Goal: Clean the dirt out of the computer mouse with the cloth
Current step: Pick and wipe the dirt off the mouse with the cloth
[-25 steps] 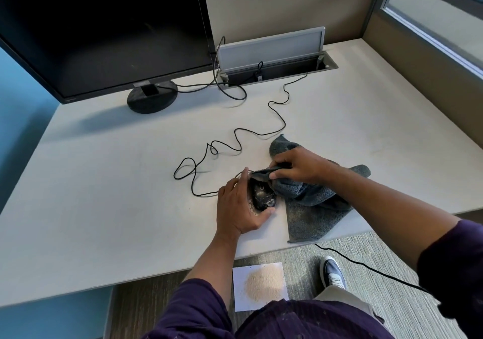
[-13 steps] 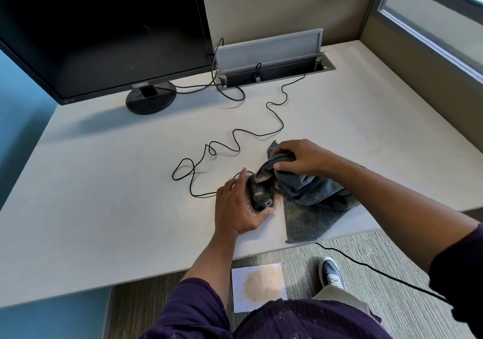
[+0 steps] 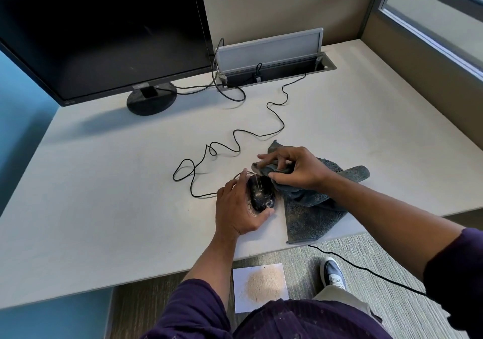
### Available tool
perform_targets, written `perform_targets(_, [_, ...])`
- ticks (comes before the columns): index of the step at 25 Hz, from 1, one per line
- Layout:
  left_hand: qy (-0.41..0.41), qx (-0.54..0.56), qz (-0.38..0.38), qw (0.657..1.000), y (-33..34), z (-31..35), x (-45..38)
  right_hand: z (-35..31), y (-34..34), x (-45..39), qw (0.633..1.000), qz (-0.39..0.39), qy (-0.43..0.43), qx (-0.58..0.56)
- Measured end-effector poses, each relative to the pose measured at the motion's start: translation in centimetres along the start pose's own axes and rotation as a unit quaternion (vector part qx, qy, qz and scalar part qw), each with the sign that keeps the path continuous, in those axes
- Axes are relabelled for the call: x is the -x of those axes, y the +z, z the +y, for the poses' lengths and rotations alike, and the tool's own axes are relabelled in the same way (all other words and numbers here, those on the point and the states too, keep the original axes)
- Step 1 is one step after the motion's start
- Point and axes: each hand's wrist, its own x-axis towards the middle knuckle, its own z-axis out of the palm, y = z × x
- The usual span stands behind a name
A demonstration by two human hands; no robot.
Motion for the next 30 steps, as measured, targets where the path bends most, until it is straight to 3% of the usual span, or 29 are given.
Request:
perform_targets(3, [-0.001,-0.002,-0.004,1.0,0.0,0.1,0.0,0.4,0.5,-0.2,0.998,0.0,0.059,-0.003])
perform_targets(7, [-0.002,-0.001,-0.008,1.0,0.1,0.0,-0.1,0.9,0.1,0.2,0.98,-0.015,0.059,0.189])
perform_targets(13, [0.003,0.006,-0.002,1.0,0.0,0.0,0.0,1.6,-0.5,0.5,0.872,-0.134,0.094,0.462])
perform_targets(16, [0.0,0.004,-0.006,1.0,-0.1,0.1,0.1,1.3,0.2,-0.4,0.897,-0.13,0.09,0.412])
perform_targets(19, [-0.001,0.006,-0.008,1.0,-0.2,0.1,0.1,1.0,0.8,-1.3,0.934,-0.056,0.094,0.341])
perform_targets(23, [-0.002,0.009,-0.007,1.0,-0.4,0.3,0.0,1.1,1.8,-1.8,0.936,0.009,0.084,0.341])
perform_targets(27, [-0.001,0.006,-0.009,1.0,-0.4,0.2,0.0,1.5,3.1,-1.6,0.924,-0.085,0.092,0.362])
perform_targets(30, [-0.003,0.004,-0.011,1.0,-0.3,0.2,-0.1,1.5,2.2,-1.2,0.936,-0.151,0.074,0.308])
